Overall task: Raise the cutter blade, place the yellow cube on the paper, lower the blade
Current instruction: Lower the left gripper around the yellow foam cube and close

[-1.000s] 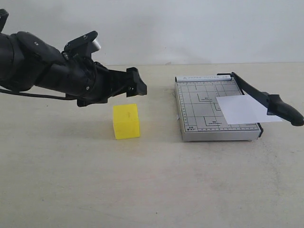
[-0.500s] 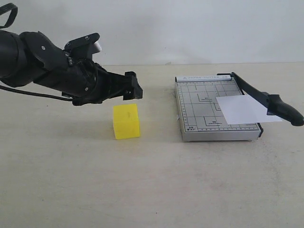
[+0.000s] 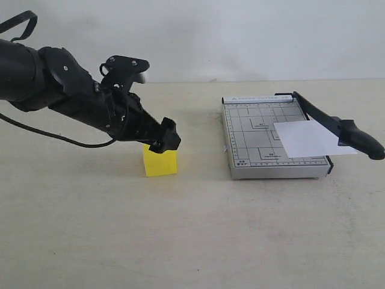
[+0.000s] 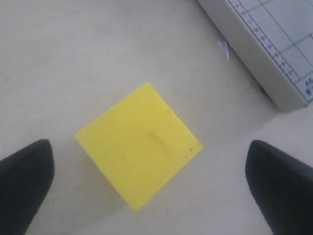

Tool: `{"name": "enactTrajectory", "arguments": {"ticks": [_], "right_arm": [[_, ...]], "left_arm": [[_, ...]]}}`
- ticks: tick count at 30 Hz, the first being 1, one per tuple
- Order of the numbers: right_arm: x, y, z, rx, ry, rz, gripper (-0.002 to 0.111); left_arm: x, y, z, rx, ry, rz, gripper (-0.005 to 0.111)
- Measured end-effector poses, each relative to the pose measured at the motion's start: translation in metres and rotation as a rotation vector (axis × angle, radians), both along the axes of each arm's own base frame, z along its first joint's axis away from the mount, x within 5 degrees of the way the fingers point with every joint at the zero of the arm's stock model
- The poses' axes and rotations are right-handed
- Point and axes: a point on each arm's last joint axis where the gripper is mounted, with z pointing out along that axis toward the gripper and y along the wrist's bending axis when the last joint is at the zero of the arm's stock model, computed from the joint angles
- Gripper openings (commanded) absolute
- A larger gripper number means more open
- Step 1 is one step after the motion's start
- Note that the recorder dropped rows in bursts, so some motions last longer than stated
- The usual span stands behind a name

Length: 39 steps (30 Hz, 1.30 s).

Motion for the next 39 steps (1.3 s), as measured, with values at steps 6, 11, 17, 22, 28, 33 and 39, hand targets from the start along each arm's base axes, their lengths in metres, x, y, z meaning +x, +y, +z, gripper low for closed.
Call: {"name": "enactTrajectory", "arguments": {"ticks": [6,11,17,22,28,33,39], "right_arm": [[0.0,0.0,0.0,0.0,0.0,0.0,0.0],[0.0,0.0,0.0,0.0,0.002,0.001,0.0],[0.0,0.0,0.0,0.0,0.002,0.001,0.0],[0.0,0.0,0.0,0.0,0.002,0.001,0.0],[0.0,0.0,0.0,0.0,0.002,0.001,0.0],[0.0,0.0,0.0,0.0,0.002,0.001,0.0],[0.0,0.0,0.0,0.0,0.002,0.001,0.0]], "left_arm": [[0.005,-0.005,0.011,0.089,-0.103,-0.191,0.106],[0.006,-0.01,0.021,0.161,-0.159,-0.384,0.106],[-0.006,-0.011,0.017,0.249,-0.136,-0.67,0.106],[-0.006,-0.007,0.016,0.32,-0.161,-0.734,0.106],[-0.001,-0.006,0.017,0.36,-0.212,-0.729,0.106],[0.006,-0.006,0.02,0.381,-0.287,-0.683,0.106],[0.012,-0.006,0.023,0.395,-0.351,-0.64,0.106]]}}
